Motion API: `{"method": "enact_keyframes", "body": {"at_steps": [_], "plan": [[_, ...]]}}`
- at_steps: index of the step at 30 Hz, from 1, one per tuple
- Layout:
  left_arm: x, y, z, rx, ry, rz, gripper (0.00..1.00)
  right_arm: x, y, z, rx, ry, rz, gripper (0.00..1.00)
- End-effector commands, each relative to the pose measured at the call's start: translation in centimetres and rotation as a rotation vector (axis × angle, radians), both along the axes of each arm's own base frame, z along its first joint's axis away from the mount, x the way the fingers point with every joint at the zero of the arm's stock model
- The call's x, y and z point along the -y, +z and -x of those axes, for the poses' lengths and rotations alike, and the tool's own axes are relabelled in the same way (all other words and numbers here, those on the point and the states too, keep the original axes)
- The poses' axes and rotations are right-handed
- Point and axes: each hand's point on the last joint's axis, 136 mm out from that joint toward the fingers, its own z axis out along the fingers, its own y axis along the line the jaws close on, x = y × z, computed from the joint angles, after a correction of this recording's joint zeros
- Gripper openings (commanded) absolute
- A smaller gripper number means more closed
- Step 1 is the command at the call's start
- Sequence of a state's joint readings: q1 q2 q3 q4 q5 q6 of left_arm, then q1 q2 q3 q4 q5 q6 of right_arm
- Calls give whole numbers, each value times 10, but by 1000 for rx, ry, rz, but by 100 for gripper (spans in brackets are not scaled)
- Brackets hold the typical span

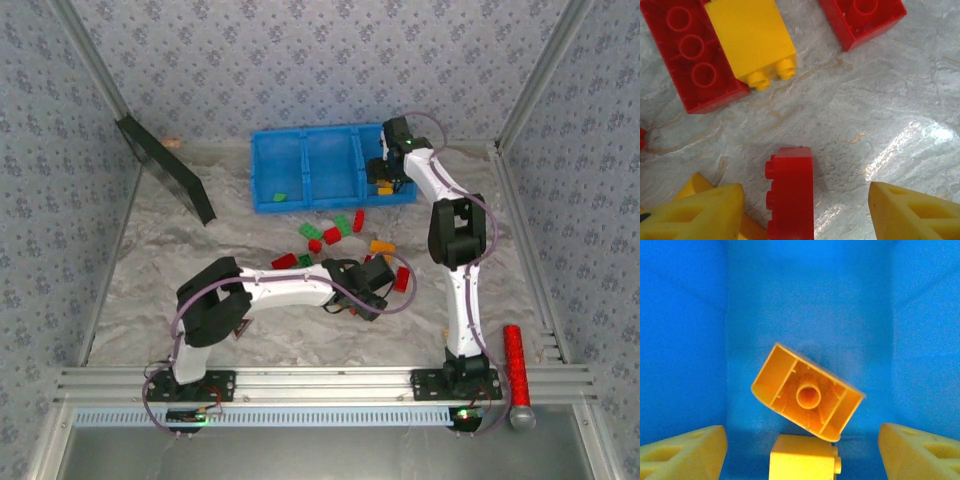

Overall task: Sort the legos into containers by color
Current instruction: Pick up the lego from the middle-left of the table.

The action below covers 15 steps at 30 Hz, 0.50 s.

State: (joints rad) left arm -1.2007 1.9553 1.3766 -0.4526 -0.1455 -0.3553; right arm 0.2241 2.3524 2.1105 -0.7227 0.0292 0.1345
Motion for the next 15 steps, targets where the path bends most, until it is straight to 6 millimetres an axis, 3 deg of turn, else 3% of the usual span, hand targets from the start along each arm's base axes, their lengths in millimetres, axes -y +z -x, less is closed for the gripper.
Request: {"method": "enact_keyframes", "body": {"at_steps": [1, 6, 12, 15], "plan": [[2, -4, 7, -28, -22, -17, 63, -10, 43, 9, 55, 15, -38, 80], [1, -17, 10, -56, -24, -28, 56, -17, 75, 21, 93, 23, -61, 70], [-3, -32, 10, -96, -1, -48, 53, -19, 120, 44, 144, 33, -88, 71], [-6, -37, 9, -116, 10, -52, 46, -11, 141, 62, 168, 16, -93, 71]]}}
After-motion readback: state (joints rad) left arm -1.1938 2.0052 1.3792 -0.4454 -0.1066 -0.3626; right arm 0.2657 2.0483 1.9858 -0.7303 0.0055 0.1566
